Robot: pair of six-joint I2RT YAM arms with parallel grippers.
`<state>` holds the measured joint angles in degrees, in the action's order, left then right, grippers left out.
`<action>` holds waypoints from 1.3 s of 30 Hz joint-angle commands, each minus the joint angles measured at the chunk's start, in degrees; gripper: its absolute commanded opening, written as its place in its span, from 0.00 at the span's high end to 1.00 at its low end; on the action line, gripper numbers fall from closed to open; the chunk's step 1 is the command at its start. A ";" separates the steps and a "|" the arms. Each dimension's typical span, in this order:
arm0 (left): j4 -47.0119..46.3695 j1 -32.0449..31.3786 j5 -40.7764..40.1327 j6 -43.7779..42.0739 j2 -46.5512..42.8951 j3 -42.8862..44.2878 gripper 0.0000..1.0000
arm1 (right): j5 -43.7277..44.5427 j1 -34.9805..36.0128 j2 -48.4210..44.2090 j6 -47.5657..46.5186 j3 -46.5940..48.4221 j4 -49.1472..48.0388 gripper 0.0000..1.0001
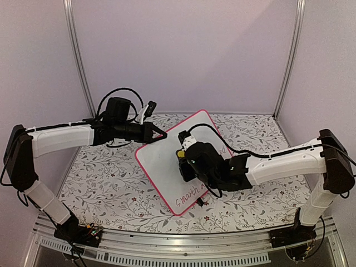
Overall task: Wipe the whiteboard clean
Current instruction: Erase the whiteboard at the center of the board.
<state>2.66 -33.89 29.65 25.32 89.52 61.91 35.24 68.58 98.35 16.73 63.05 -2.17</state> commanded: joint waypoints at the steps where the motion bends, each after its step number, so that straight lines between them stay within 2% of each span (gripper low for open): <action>1: 4.09 -0.63 -3.95 -4.67 1.25 -1.52 1.00 | 0.34 -0.81 1.43 -3.16 1.89 -1.68 0.74; 19: 4.01 -0.64 -3.47 -4.47 2.22 -1.35 1.00 | -2.10 0.77 -0.91 8.07 -11.37 1.88 0.75; 39: 3.79 -0.57 -4.72 -4.45 1.54 -1.70 1.00 | -0.37 0.76 -0.14 4.25 -1.24 -0.76 0.75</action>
<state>2.72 -33.89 29.52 25.34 89.49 61.89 34.54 69.58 97.10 22.48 60.29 -1.32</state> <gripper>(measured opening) 0.035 0.254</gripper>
